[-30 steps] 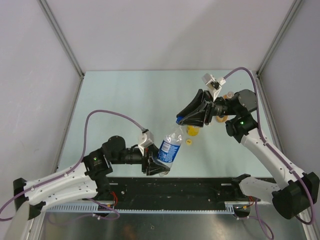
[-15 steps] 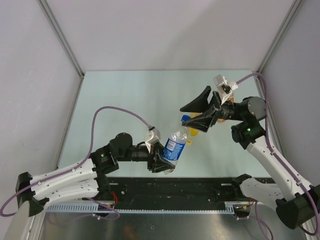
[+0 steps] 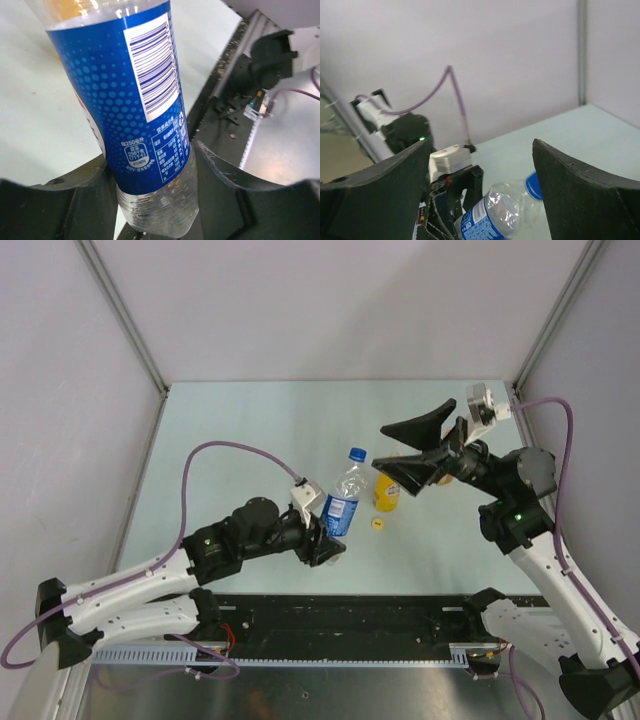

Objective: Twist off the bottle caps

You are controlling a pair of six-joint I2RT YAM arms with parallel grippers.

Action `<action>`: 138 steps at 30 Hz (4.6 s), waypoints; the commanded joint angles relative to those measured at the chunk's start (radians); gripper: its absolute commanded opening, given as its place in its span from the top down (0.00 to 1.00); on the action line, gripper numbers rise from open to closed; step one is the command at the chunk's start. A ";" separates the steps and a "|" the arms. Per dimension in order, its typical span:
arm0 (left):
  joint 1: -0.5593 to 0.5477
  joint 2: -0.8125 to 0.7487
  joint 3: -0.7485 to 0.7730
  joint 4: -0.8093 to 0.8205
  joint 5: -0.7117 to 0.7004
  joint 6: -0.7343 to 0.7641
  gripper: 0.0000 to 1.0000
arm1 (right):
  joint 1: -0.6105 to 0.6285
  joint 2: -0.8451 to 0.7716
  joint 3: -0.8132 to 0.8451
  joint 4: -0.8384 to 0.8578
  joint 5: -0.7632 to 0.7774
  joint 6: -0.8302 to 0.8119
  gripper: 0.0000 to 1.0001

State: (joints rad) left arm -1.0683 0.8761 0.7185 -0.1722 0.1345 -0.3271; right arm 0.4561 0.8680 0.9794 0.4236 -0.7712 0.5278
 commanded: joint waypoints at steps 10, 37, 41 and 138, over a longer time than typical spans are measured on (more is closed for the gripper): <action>-0.181 0.144 0.243 -0.243 -0.641 0.065 1.00 | 0.055 0.143 0.197 -0.412 0.373 -0.024 0.26; -0.278 0.528 0.582 -0.678 -1.191 -0.112 1.00 | 0.125 0.366 0.380 -0.656 0.529 0.041 0.30; -0.277 0.552 0.599 -0.685 -1.183 -0.107 1.00 | 0.125 0.378 0.380 -0.629 0.505 0.063 0.35; 0.110 0.038 -0.053 0.414 0.535 0.010 0.86 | -0.059 0.276 -0.024 0.897 -0.376 0.625 0.01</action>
State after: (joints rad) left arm -0.9649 0.9363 0.6666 0.2867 0.7403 -0.3786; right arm 0.4126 1.1812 0.9550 1.3014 -1.1694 1.1740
